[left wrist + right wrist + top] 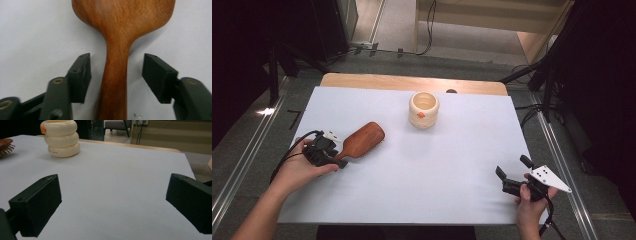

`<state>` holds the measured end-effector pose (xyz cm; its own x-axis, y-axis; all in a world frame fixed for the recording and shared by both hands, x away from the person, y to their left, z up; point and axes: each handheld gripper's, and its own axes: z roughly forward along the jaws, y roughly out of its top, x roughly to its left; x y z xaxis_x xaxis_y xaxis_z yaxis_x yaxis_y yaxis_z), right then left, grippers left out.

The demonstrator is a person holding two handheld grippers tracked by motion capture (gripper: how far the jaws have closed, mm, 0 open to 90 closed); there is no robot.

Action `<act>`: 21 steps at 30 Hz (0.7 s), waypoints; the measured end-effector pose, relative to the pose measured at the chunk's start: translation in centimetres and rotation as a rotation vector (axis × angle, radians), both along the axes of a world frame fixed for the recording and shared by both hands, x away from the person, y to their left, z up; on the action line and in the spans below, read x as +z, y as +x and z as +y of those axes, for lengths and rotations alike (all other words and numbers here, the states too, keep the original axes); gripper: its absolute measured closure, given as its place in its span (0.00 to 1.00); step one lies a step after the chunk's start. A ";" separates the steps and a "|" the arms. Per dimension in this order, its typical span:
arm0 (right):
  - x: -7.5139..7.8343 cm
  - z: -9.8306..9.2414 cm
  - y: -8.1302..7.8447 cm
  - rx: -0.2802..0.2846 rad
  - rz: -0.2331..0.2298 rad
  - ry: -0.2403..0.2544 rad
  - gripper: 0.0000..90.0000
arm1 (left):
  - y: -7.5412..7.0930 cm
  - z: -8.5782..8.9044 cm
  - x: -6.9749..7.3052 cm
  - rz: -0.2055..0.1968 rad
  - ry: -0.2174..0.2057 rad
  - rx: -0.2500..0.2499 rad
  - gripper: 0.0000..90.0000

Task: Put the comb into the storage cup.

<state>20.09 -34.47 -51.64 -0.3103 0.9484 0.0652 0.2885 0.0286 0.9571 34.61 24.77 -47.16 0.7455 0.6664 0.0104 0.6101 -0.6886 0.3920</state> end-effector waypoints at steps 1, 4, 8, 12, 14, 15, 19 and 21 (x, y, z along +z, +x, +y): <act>0.0 0.0 0.0 -0.001 0.000 0.000 0.00 | 0.1 0.0 0.0 0.000 -0.001 -0.003 0.54; 0.0 0.0 0.0 0.000 0.002 0.001 0.00 | 0.1 0.0 0.0 -0.010 -0.002 -0.011 0.62; 0.0 0.0 0.0 0.000 0.000 -0.001 0.00 | 0.2 -0.1 0.0 -0.017 -0.008 -0.021 0.71; 0.0 0.0 0.0 -0.001 0.001 0.000 0.00 | 0.2 -0.3 -0.1 -0.033 -0.008 -0.033 0.76; 0.0 0.0 0.0 -0.002 0.002 0.000 0.00 | 0.1 -0.5 -0.1 -0.037 -0.004 -0.036 0.78; 0.0 0.0 0.0 -0.002 0.002 0.000 0.00 | 0.1 -0.5 -0.1 -0.038 -0.004 -0.041 0.79; 0.0 0.0 0.0 -0.003 0.002 0.000 0.00 | 0.0 -0.5 -0.1 -0.040 -0.012 -0.043 0.81; 0.0 0.0 0.0 -0.002 0.002 0.001 0.00 | 0.0 -0.5 -0.1 -0.044 -0.016 -0.043 0.81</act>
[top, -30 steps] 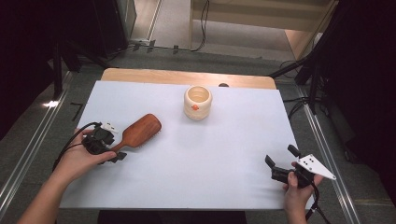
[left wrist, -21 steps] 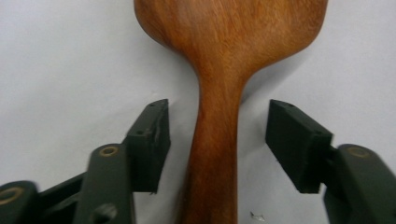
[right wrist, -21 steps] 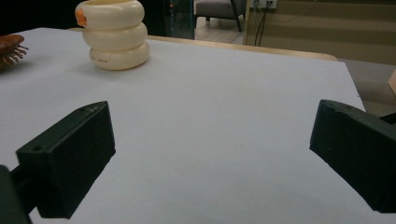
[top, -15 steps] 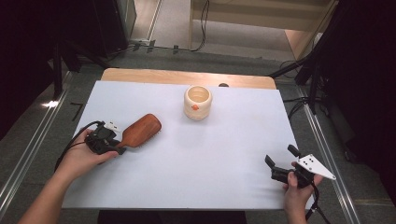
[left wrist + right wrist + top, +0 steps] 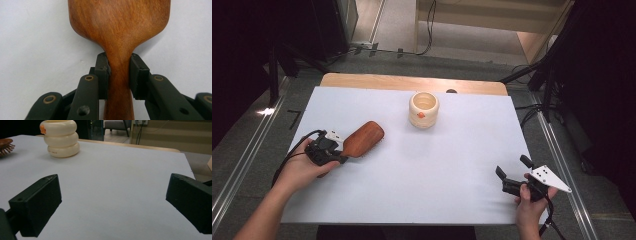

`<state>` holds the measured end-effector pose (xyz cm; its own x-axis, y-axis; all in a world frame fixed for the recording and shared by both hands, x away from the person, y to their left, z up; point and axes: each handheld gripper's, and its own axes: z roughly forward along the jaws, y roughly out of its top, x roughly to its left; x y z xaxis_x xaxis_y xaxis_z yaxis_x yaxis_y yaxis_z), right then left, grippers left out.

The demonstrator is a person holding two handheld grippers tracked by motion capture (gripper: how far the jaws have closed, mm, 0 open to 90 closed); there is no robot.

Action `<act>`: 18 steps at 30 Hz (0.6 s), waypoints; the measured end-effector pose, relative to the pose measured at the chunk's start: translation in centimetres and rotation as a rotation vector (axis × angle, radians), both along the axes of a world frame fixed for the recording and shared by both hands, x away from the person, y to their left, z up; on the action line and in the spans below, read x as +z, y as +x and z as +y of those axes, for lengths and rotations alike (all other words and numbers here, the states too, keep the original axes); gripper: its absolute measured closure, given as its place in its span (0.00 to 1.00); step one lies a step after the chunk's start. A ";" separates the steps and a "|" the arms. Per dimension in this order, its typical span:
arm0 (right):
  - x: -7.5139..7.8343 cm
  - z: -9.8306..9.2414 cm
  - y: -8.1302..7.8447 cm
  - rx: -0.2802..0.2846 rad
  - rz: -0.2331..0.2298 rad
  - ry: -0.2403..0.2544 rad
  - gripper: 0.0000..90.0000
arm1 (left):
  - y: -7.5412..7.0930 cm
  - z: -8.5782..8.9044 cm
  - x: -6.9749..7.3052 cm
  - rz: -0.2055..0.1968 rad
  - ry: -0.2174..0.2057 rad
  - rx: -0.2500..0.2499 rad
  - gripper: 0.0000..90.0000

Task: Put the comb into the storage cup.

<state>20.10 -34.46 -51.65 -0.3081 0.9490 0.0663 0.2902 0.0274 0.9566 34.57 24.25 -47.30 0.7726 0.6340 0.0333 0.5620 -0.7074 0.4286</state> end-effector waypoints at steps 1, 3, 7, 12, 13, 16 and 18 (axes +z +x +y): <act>0.0 0.0 0.0 0.000 0.000 0.000 0.00 | 0.0 0.0 0.0 -0.003 0.002 -0.002 0.81; 0.0 0.0 0.0 0.000 0.001 0.002 0.00 | -0.1 0.0 0.0 -0.010 -0.004 0.002 0.81; 0.0 0.0 0.0 0.001 0.000 0.002 0.00 | -0.4 0.1 0.1 -0.027 -0.029 0.007 0.81; 0.0 0.0 0.0 0.001 0.000 0.003 0.00 | -0.6 0.3 -0.1 -0.040 -0.058 0.018 0.81; 0.0 0.0 0.0 0.001 0.000 0.002 0.00 | -0.6 0.3 -0.1 -0.043 -0.064 0.022 0.81; 0.0 0.0 0.0 0.000 0.001 0.002 0.00 | -0.7 0.4 -0.2 -0.048 -0.075 0.029 0.81; 0.0 0.0 0.0 0.000 0.000 0.000 0.00 | -0.8 0.4 -0.1 -0.056 -0.080 0.034 0.81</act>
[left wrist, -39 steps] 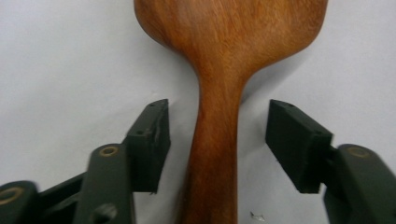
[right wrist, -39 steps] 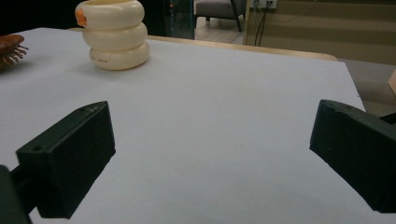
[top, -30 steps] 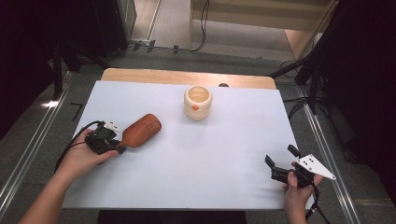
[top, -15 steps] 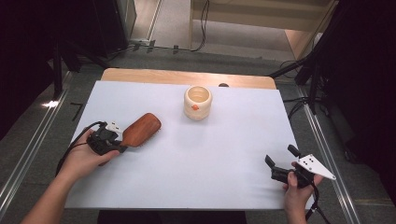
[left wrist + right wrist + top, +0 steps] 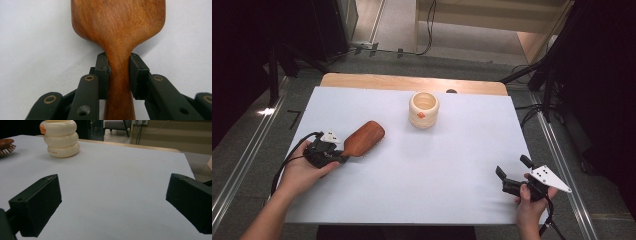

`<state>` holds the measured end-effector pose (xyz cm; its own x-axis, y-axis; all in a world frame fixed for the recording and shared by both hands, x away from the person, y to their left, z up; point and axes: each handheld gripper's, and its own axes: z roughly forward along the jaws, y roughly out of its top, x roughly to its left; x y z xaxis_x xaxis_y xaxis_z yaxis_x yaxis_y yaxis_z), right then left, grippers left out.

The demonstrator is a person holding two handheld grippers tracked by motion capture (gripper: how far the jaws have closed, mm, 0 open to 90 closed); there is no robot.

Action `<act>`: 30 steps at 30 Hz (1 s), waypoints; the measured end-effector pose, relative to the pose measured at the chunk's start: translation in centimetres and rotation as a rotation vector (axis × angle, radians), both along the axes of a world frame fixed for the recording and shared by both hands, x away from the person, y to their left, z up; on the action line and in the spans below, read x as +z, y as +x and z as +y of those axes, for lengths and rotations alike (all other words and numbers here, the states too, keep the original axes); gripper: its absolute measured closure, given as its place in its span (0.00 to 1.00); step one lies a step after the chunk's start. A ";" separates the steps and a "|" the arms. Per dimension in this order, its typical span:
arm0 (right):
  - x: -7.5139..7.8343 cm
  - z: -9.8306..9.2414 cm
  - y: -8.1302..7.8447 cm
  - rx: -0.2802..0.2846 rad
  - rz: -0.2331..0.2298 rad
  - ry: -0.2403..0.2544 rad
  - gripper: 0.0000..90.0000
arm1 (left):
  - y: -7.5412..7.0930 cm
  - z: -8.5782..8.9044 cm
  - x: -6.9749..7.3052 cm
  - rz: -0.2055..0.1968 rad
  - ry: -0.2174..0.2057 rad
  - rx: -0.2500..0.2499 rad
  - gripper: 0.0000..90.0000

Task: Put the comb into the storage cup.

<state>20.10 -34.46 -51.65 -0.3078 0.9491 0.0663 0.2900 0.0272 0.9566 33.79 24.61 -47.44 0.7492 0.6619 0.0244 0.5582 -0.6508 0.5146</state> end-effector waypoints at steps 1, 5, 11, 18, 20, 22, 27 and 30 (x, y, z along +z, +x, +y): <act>0.0 0.0 0.0 0.000 0.000 -0.001 0.00 | 0.0 0.0 0.0 -0.001 -0.003 0.001 0.81; 0.0 0.0 0.0 -0.001 0.000 -0.002 0.00 | -0.1 -0.1 0.0 -0.012 -0.018 0.002 0.81; 0.0 0.0 0.0 -0.001 0.000 -0.002 0.00 | -0.3 -0.2 0.4 -0.036 -0.048 0.010 0.81; 0.0 0.0 0.0 0.000 -0.002 -0.003 0.00 | -0.7 -0.5 0.9 -0.056 -0.073 0.009 0.81; 0.0 0.0 0.0 -0.001 -0.002 -0.003 0.00 | -0.8 -0.6 1.0 -0.065 -0.082 0.007 0.81; 0.0 0.0 0.0 0.000 -0.001 -0.004 0.00 | -0.9 -0.8 1.2 -0.073 -0.099 0.003 0.81; 0.0 0.0 0.0 -0.002 0.001 -0.001 0.00 | -1.2 -1.3 1.5 -0.092 -0.116 -0.002 0.81; 0.0 0.0 0.0 -0.001 -0.001 -0.006 0.00 | -1.5 -1.7 1.7 -0.106 -0.131 -0.003 0.81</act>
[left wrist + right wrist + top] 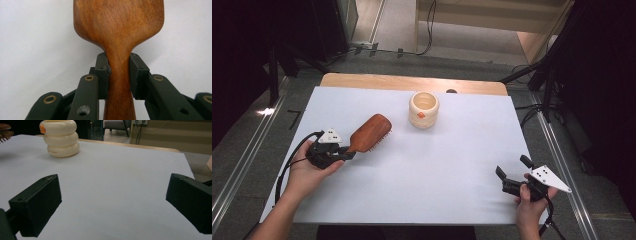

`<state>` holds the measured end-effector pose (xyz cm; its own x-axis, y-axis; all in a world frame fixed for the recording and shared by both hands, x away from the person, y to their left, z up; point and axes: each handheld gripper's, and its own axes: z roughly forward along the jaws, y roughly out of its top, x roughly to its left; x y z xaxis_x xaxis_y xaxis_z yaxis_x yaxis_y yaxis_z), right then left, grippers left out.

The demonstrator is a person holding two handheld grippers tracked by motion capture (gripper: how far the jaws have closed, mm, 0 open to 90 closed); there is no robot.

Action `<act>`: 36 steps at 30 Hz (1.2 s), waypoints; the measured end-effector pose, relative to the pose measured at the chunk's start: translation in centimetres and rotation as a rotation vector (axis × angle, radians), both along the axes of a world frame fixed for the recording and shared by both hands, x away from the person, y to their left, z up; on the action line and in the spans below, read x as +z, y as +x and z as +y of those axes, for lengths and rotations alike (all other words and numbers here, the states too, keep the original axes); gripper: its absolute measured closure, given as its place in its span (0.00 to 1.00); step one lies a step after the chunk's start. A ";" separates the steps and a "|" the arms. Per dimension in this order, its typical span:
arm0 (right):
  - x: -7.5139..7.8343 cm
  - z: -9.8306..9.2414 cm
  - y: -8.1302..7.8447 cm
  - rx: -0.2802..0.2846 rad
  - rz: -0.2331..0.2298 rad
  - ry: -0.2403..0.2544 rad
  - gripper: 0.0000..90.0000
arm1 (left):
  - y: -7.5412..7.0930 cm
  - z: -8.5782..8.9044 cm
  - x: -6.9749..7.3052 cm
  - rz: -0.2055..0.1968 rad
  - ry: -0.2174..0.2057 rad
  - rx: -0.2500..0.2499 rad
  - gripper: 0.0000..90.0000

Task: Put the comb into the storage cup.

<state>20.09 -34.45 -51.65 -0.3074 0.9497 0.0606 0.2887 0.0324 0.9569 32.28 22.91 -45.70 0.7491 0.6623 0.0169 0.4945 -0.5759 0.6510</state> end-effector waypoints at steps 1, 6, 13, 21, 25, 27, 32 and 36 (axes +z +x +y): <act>0.0 0.0 0.0 0.001 0.001 0.000 0.00 | -0.1 -0.1 0.1 -0.004 -0.004 -0.003 0.81; 0.1 0.2 -0.1 -0.001 0.004 -0.013 0.00 | -0.5 -0.9 0.3 -0.029 -0.036 -0.009 0.81; 0.2 0.6 -0.1 0.005 0.005 -0.046 0.00 | -1.1 -2.1 0.5 -0.069 -0.075 -0.008 0.81; 0.6 0.8 0.0 0.022 0.015 -0.036 0.00 | -1.8 -3.0 0.8 -0.107 -0.123 0.001 0.81; 1.0 1.2 0.2 0.038 0.016 -0.024 0.00 | -2.2 -3.4 0.9 -0.127 -0.141 0.002 0.81; 1.3 1.5 0.3 0.046 0.020 -0.021 0.00 | -2.5 -3.7 1.0 -0.139 -0.151 0.001 0.81; 2.8 2.6 0.7 0.081 0.006 -0.011 0.00 | -2.9 -4.1 1.4 -0.158 -0.173 -0.002 0.81; 3.8 3.8 1.0 0.098 0.005 -0.009 0.00 | -3.2 -4.4 1.6 -0.177 -0.198 0.001 0.81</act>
